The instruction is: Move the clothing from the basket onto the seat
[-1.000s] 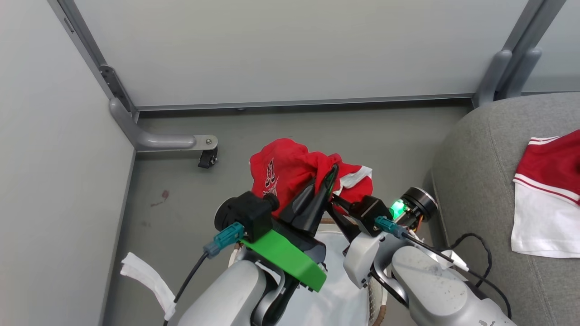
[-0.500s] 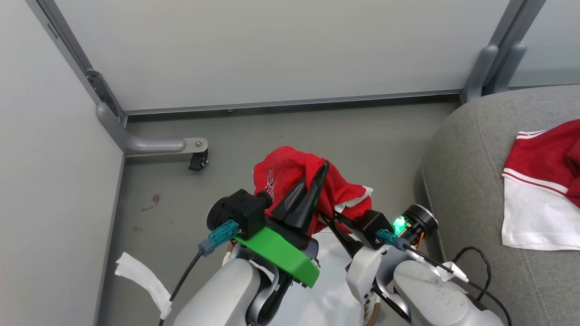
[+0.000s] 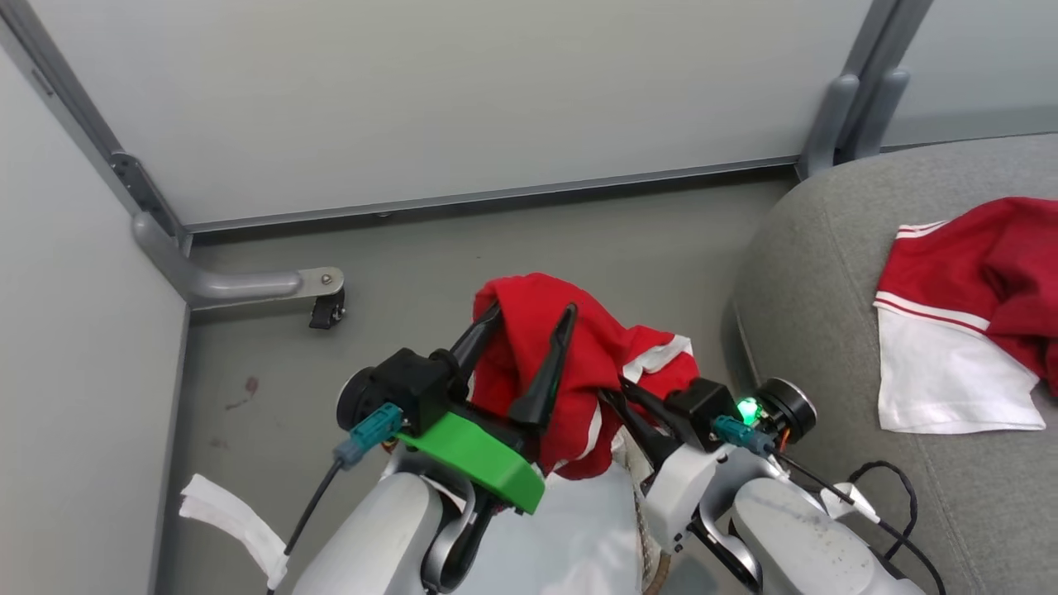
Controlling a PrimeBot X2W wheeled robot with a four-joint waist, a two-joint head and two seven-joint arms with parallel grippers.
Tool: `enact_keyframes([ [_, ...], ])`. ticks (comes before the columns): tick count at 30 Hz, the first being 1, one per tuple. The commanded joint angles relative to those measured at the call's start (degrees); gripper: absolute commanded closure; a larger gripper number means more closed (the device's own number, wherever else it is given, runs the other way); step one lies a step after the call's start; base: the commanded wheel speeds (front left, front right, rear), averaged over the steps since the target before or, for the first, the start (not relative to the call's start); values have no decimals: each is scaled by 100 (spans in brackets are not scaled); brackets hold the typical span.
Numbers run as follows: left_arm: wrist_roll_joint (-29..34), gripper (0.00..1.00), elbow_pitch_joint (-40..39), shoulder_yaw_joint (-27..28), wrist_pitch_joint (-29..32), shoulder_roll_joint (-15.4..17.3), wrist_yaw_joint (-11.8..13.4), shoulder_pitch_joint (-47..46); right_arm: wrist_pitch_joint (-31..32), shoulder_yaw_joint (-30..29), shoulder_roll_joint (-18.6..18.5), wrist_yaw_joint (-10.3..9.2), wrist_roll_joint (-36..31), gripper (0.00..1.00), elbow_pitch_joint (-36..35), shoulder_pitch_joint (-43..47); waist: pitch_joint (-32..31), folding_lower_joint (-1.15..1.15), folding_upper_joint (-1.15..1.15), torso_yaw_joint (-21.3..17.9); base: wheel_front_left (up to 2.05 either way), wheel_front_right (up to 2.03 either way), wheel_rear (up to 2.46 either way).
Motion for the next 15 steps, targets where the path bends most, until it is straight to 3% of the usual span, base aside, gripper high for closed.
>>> enact_keyframes([
  [1, 74, 0, 58, 77, -4, 49, -16, 107, -2, -57, -34, -6, 47, 100, -110, 142, 32, 0, 0, -319, 0, 0, 0],
  [15, 318, 0, 384, 696, -4, 109, -16, 330, -2, -730, -186, -7, 28, 100, -1006, 469, 171, 0, 0, -2169, 0, 0, 0],
])
